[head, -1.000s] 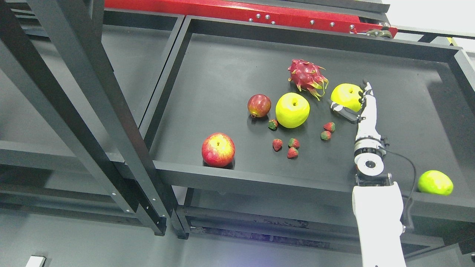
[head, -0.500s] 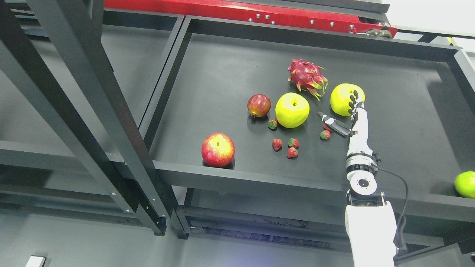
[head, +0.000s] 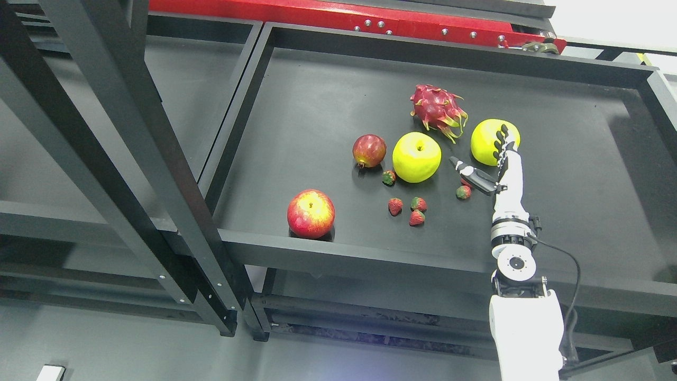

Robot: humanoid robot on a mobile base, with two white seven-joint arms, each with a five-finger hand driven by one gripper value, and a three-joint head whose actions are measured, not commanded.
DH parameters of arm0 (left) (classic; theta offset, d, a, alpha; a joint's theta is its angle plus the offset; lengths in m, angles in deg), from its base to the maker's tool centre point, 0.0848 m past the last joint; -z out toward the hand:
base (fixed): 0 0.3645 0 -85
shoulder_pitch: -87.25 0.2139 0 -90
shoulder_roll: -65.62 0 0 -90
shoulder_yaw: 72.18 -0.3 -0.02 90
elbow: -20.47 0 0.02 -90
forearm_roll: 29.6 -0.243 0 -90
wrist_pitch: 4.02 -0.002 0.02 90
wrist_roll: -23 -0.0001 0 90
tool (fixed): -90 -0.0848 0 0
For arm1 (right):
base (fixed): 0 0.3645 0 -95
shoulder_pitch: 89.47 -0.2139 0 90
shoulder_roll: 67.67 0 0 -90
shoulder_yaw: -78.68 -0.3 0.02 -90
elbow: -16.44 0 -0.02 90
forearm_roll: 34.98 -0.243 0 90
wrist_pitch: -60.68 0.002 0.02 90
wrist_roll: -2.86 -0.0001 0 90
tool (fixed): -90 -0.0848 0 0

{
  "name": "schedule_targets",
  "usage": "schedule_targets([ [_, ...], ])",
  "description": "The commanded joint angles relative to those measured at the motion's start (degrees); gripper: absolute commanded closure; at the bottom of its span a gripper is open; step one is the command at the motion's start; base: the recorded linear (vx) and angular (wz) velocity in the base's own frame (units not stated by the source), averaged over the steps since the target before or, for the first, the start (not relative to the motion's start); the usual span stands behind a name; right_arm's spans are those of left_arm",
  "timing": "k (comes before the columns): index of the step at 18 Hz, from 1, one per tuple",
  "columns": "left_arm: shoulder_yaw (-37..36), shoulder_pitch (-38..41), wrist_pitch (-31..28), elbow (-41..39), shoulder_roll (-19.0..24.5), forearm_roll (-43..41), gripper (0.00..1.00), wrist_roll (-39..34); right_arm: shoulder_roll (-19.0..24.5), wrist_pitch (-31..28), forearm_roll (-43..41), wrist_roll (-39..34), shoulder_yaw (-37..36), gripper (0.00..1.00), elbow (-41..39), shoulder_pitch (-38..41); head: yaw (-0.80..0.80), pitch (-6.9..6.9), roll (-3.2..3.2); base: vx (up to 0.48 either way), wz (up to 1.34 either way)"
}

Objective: Place green apple on left shelf middle layer

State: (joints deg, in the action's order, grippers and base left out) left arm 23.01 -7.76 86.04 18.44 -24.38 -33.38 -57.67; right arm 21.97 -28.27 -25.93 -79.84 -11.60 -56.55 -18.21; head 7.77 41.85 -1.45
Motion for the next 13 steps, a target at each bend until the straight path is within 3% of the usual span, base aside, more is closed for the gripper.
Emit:
schedule_targets([
  [1, 0.00, 0.00, 0.03, 0.00, 1.00, 0.00, 0.00, -0.01, -0.64, -0.08, -0.44, -0.18, -1.47, 0.00, -2.33, 0.11, 0.00, 0.00, 0.00, 0.000, 0.00],
  [13, 0.00, 0.00, 0.03, 0.00, 1.00, 0.00, 0.00, 0.07, -0.64, -0.08, -3.34, -0.09, -1.65, 0.00, -2.42, 1.34, 0.00, 0.00, 0.00, 0.000, 0.00],
])
